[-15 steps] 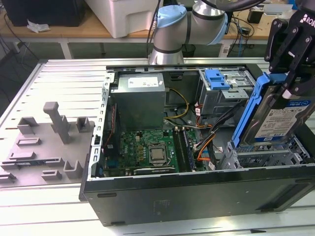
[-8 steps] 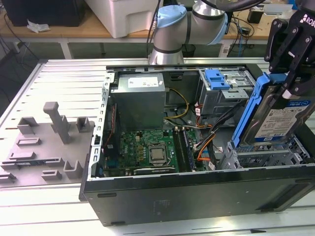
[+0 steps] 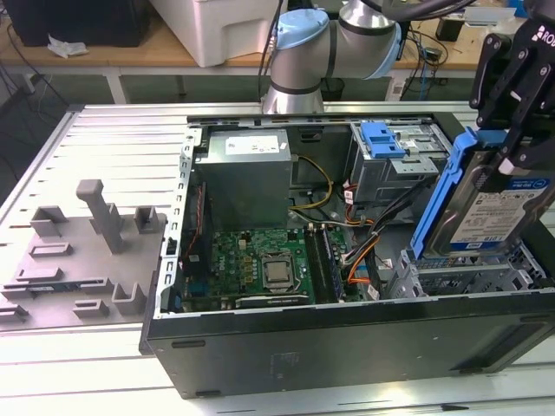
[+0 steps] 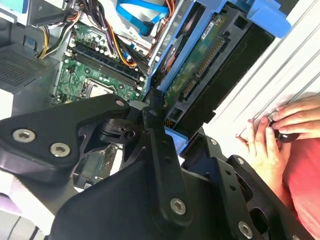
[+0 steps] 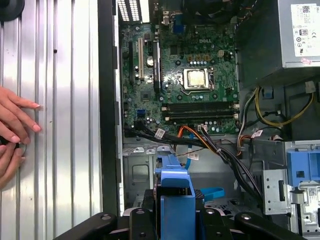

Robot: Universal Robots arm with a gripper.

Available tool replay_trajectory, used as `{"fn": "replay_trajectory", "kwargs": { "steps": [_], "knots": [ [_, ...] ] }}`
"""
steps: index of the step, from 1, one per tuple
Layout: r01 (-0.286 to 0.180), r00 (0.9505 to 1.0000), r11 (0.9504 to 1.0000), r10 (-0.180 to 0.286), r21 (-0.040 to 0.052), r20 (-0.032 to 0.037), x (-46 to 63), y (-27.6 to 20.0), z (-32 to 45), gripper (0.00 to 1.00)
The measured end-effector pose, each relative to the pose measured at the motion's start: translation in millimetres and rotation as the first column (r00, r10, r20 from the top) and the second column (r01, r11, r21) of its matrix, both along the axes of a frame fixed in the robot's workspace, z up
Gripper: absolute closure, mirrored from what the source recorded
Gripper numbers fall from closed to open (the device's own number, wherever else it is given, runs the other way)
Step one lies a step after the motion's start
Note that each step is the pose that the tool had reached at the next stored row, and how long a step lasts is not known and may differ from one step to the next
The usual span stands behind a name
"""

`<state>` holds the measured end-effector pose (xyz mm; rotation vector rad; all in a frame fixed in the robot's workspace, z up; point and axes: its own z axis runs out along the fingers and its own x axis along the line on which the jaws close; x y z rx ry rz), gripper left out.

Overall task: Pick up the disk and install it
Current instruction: 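Insert the disk into the insertion slot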

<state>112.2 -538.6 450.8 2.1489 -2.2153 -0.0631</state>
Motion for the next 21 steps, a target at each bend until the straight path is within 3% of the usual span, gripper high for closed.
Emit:
{"fn": "replay_trajectory", "kwargs": {
  "steps": [21],
  "knots": [
    [-0.029, 0.9996, 0.9996, 0.029, -0.0001, -0.0005, -0.7, 0.1, -3.1, 0.63]
  ]
}}
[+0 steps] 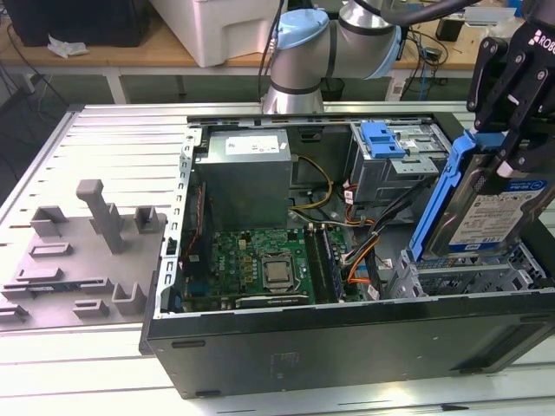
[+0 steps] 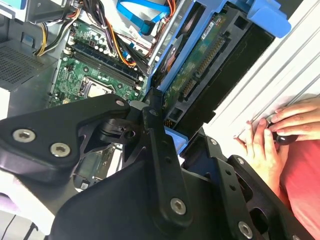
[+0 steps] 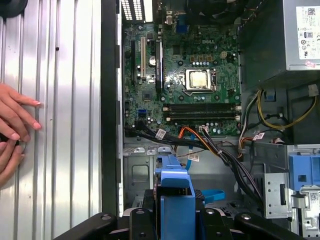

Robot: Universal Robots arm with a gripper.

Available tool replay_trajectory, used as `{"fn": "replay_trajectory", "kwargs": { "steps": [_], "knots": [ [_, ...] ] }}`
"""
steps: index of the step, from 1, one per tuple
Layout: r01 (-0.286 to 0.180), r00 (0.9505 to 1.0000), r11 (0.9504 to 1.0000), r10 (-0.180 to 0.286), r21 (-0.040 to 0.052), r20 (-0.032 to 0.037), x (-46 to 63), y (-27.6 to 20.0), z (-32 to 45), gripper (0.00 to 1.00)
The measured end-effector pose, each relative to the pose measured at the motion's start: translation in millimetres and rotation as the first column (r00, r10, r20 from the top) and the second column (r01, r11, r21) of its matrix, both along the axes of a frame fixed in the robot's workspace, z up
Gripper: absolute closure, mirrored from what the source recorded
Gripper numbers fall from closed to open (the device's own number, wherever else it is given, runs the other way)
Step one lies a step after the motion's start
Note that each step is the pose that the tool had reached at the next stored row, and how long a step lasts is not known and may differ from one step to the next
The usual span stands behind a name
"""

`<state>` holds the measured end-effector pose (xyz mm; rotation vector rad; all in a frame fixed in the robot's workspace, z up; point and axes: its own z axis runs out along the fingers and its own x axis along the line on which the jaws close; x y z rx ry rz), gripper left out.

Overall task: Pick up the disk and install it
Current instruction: 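Insert the disk into the insertion slot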

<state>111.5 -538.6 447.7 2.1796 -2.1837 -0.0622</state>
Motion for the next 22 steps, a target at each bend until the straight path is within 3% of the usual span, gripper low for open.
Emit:
{"fn": "replay_trajectory", "kwargs": {
  "steps": [22],
  "knots": [
    [0.000, 1.0000, 1.0000, 0.000, -0.0002, -0.0018, 0.0, 0.0, -7.7, 0.63]
  ]
}}
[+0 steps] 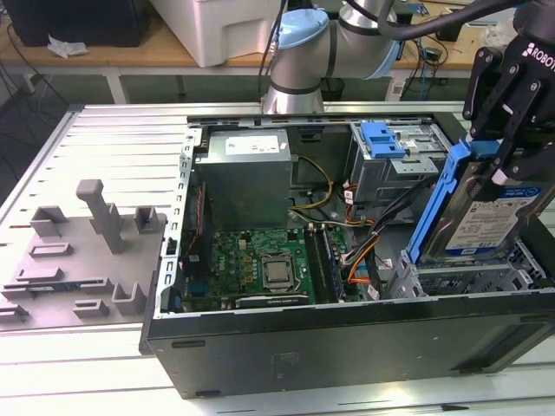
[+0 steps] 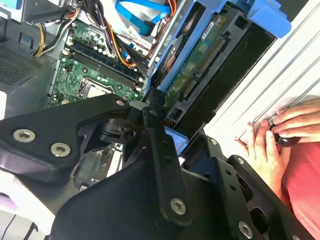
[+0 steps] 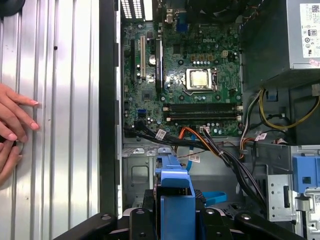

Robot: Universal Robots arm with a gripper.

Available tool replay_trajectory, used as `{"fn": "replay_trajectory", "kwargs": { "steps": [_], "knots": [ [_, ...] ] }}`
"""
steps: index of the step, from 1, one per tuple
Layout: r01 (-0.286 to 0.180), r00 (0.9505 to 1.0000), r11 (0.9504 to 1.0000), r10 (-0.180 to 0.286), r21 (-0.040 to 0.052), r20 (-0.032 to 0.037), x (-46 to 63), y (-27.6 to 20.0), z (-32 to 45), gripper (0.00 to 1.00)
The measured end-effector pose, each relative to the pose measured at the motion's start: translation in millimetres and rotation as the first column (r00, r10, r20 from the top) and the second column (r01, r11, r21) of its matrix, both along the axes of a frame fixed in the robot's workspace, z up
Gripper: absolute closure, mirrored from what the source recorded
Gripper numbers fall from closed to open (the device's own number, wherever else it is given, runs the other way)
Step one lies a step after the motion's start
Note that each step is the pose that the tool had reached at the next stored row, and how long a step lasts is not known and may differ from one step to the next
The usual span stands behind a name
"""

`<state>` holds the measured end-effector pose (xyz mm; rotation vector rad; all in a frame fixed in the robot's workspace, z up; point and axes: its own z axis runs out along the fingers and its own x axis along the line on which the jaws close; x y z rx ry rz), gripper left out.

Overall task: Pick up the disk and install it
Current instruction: 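Insert the disk into the insertion slot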

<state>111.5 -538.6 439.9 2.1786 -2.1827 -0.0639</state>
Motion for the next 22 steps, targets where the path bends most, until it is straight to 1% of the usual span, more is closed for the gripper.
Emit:
{"fn": "replay_trajectory", "kwargs": {
  "steps": [12, 22],
  "knots": [
    [0.000, 1.0000, 1.0000, 0.000, 0.0001, -0.0001, 0.0, 0.0, -7.5, 0.63],
    [0.001, 1.0000, 1.0000, -0.001, 0.0001, -0.0001, 0.0, 0.0, -12.3, 0.63]
  ]
}}
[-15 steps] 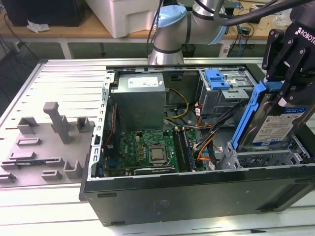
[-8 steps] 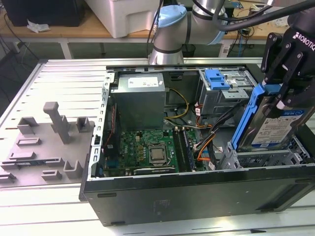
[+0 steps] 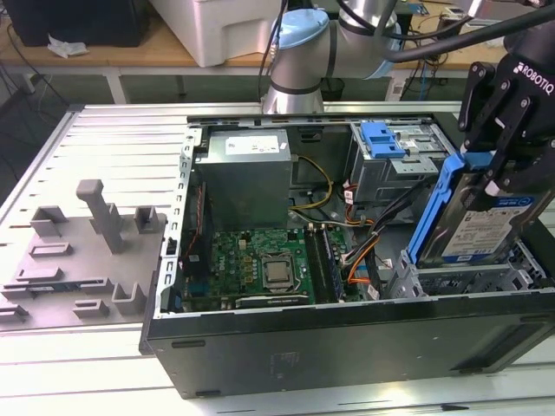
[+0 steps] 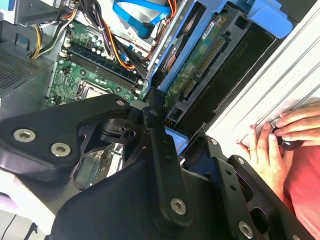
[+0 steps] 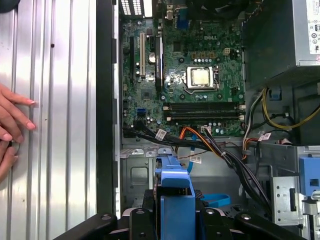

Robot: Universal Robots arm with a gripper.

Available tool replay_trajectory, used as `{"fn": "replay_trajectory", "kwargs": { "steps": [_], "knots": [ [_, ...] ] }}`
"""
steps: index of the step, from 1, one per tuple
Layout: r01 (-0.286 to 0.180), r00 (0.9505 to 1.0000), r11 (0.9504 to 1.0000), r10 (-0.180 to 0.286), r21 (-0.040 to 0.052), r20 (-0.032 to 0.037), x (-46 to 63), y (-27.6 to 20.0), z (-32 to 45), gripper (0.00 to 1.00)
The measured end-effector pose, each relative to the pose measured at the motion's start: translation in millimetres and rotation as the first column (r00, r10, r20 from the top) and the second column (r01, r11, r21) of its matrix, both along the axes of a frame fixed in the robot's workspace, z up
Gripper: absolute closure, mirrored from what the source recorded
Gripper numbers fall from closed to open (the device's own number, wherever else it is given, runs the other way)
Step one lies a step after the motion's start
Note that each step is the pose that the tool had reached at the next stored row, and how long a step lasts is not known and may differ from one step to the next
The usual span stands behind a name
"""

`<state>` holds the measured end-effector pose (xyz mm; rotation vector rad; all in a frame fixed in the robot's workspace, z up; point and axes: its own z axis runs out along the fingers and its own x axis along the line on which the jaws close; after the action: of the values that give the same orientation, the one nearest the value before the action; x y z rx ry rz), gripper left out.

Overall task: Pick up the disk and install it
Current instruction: 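Insert the disk into the insertion slot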

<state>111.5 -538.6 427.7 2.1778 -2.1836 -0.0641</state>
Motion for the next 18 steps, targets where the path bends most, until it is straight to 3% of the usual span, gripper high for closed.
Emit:
{"fn": "replay_trajectory", "kwargs": {
  "steps": [18],
  "knots": [
    [0.001, 1.0000, 1.0000, -0.001, 0.0001, 0.0001, 0.0, 0.0, -8.2, 0.63]
  ]
}}
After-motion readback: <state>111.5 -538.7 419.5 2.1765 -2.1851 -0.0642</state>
